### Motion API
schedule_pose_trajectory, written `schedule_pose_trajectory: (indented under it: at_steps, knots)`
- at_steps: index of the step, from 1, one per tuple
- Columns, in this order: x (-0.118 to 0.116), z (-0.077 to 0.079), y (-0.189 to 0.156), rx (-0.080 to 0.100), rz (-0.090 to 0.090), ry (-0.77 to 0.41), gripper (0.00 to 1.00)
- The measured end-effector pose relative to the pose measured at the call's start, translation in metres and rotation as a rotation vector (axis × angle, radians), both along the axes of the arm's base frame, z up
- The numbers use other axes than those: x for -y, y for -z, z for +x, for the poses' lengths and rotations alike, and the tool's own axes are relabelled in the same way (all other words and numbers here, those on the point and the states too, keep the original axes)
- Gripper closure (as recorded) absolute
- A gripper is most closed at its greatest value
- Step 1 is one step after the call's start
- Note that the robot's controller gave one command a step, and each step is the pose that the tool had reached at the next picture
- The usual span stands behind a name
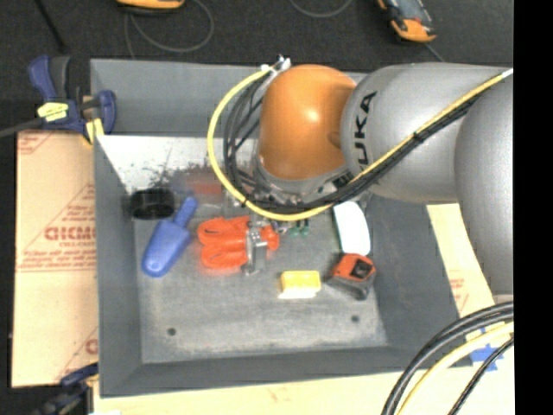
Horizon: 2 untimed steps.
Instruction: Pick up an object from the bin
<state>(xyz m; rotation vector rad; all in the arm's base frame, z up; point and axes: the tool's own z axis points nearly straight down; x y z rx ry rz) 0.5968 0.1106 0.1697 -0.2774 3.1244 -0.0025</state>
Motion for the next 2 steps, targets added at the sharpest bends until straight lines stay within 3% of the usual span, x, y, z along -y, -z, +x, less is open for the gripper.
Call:
schedule_pose_trajectory:
  at_steps: [1, 2]
  knots:
    - [-0.018, 0.013, 0.021, 0.002, 0.0, -0.033, 0.0]
    - [-0.022, 0.005, 0.032, -0.003, 0.005, 0.079, 0.0]
